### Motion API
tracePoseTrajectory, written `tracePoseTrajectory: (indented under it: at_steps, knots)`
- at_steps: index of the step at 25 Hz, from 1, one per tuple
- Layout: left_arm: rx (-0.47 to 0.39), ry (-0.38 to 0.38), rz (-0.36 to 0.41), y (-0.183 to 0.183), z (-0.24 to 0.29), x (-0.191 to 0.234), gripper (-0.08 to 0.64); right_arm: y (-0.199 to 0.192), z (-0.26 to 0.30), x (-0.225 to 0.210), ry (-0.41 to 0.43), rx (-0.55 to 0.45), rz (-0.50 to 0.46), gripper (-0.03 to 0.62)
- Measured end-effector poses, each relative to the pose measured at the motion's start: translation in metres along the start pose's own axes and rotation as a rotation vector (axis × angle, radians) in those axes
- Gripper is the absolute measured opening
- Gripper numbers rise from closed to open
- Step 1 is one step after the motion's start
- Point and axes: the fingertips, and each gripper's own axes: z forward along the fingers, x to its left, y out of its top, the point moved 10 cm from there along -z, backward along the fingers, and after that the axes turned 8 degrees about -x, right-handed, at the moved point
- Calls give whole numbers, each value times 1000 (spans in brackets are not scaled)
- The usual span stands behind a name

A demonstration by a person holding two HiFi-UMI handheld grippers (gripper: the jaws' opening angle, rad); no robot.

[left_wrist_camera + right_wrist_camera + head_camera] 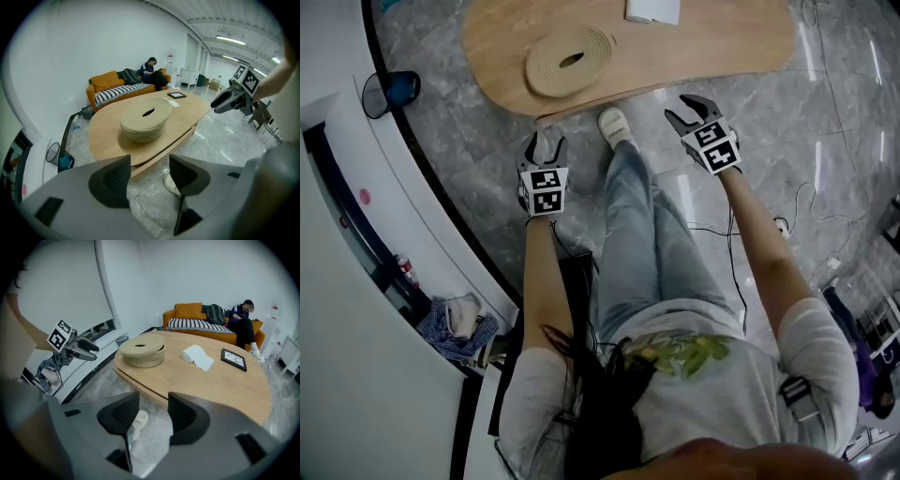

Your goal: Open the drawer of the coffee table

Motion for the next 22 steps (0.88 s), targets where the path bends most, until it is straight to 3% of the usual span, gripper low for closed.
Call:
tracePoseTrajectory:
  at_steps: [22]
  knots:
    - [157, 26, 65, -54, 86, 21, 299, -54, 75, -33, -9, 127, 51, 218]
